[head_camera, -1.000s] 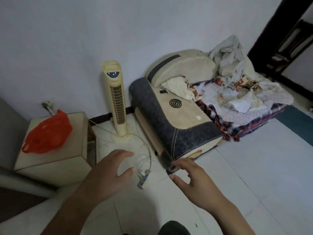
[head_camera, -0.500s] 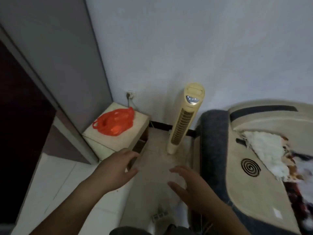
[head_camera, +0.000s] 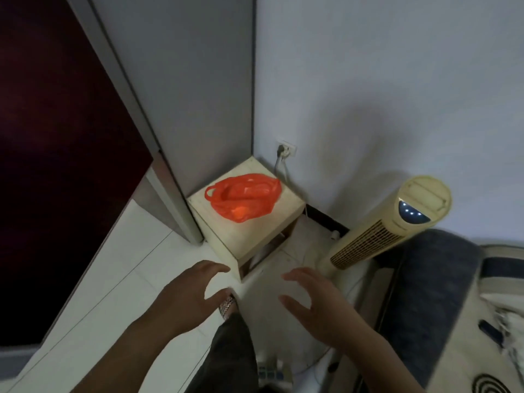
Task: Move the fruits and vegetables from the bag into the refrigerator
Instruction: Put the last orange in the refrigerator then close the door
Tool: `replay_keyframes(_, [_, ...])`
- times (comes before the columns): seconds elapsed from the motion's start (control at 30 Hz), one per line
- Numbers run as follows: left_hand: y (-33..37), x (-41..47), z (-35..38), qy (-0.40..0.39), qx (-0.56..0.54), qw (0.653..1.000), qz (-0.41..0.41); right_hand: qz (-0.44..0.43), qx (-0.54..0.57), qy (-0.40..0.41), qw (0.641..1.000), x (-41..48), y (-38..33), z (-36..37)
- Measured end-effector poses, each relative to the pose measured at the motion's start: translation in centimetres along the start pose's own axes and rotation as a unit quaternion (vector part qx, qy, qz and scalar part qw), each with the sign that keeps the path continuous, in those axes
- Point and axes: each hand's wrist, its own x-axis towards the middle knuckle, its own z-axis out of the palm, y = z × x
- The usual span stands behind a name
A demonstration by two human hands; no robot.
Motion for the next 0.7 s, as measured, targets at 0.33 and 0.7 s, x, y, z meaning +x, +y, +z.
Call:
replay_keyframes(0.33, [-3.5,20.7,-3.4,-0.102,0.063,0.992,0.028,0.11,-0.024,0.029,0.993,12.1,2.5,-4.3])
replay_keyframes(0.7, [-7.9,28.3,-5.5,-0.014,-0.107,0.994,-0.022,-0.042,-0.081,-0.029,0.995,27.2,2.6,-6.1])
